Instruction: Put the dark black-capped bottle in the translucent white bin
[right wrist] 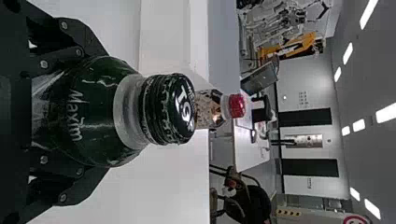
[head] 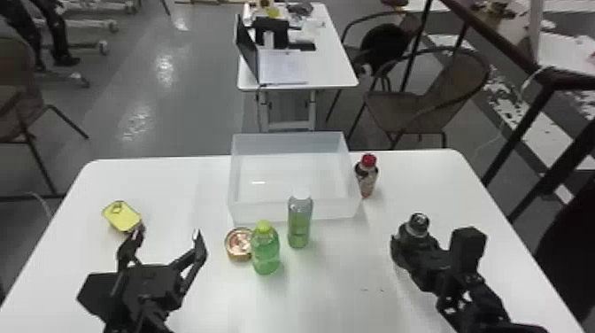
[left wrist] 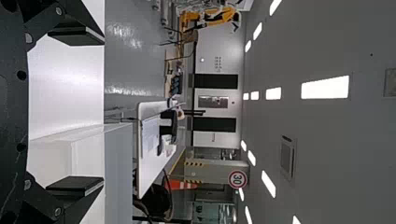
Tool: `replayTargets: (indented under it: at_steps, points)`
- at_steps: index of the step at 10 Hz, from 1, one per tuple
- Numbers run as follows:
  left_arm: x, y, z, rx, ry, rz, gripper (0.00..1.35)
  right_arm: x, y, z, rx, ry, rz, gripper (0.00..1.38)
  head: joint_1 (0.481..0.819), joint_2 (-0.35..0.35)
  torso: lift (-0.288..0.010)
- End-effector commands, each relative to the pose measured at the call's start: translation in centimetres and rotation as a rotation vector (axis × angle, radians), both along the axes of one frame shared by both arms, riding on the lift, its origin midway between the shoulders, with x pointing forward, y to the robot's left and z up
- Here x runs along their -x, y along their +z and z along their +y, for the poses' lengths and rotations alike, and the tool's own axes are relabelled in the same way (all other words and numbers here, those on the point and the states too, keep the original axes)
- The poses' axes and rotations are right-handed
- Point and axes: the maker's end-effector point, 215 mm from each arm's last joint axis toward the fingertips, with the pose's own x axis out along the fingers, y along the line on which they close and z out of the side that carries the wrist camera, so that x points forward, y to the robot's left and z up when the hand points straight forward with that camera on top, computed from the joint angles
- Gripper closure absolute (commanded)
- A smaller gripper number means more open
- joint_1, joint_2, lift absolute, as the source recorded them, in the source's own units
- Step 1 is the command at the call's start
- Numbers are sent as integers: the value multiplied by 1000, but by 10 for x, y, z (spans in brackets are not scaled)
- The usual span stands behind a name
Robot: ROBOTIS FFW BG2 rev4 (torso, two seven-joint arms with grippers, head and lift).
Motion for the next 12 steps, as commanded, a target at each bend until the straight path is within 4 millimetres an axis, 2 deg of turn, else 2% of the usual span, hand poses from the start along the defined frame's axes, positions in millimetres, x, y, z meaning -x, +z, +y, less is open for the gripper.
replayTargets:
  at_steps: [1,3,5,6,8,11,12]
  points:
    - [0,-1,0,0,0,3,229,-13,46,7,-13,9,-64,611,695,-23,-14]
    - [-1,-2,-2,1,-3,4,229,-46,108,17,-56,8,-171,611,695,-13,-14]
    - [-3,-1,-4,1,-8,3,229,-78,136,21,-93,-3,-238,611,695,-5,-14]
    - [-3,-2,-5,2,-9,4,229,-94,137,27,-95,4,-248,611,695,-3,-14]
    - [-5,-1,-7,1,-12,1,229,-119,136,62,-90,61,-251,611,695,8,-14]
    - [-7,-1,-7,1,-15,1,229,-135,131,107,-128,105,-245,611,695,50,-14]
    - [-8,0,-8,0,-20,0,229,-139,127,117,-130,118,-237,611,695,66,-14]
